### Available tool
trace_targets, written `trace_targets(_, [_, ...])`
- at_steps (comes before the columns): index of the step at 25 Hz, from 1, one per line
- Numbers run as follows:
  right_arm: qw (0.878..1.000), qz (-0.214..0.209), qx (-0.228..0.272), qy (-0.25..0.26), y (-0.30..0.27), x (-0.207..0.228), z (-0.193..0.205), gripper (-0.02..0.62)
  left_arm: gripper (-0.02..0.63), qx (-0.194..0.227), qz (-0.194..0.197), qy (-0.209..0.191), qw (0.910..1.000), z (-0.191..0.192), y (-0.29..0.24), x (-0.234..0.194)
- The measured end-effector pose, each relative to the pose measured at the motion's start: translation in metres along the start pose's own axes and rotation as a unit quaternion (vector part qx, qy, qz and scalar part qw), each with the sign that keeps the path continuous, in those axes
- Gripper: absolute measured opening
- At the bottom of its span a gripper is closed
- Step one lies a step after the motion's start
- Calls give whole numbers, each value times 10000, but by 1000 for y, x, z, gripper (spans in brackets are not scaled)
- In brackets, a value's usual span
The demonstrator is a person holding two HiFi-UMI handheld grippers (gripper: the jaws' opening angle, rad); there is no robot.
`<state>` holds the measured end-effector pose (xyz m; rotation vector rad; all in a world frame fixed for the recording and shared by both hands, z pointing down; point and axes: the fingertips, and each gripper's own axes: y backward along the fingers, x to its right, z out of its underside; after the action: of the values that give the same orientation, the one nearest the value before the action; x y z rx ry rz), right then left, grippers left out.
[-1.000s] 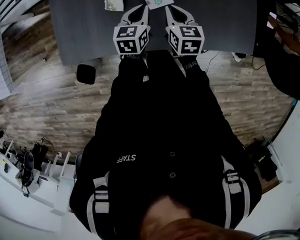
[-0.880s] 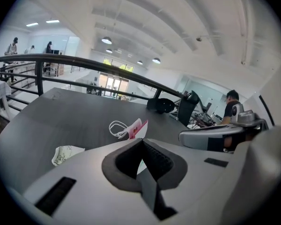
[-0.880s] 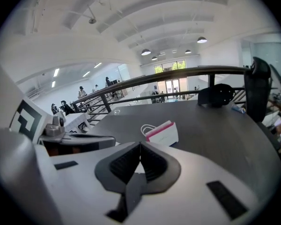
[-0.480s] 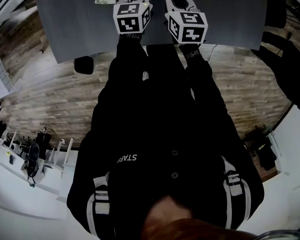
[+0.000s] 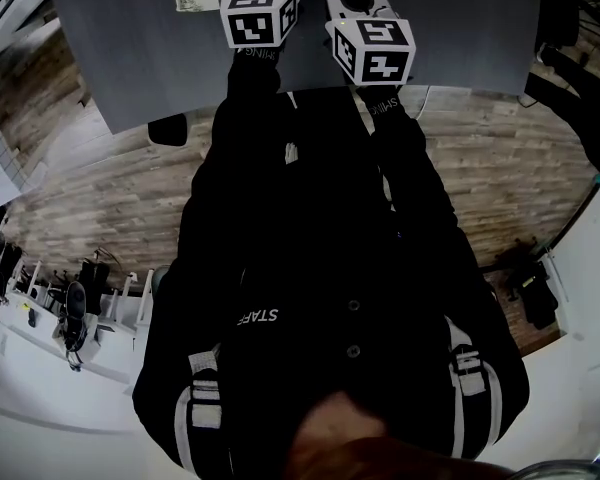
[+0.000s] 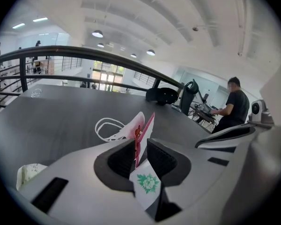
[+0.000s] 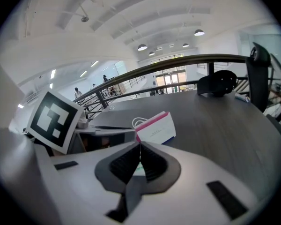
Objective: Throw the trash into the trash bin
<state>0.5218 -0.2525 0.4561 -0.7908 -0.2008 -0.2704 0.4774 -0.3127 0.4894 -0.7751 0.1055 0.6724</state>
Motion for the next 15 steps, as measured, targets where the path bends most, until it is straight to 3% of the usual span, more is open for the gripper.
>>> trace_targets(5, [10000,26,-40,-50,2,6,4,15,63,-70,-26,-77,9999,1,-11,1])
trace_targets(8, [10000,48,-38,-59,3,9,4,15,29,-89,1,-197,9998,-1,-15,1])
trace_targets(15, [10000,53,51,-48,14,13,-5,15,11,199,-47,-422,9989,-25,-5,8])
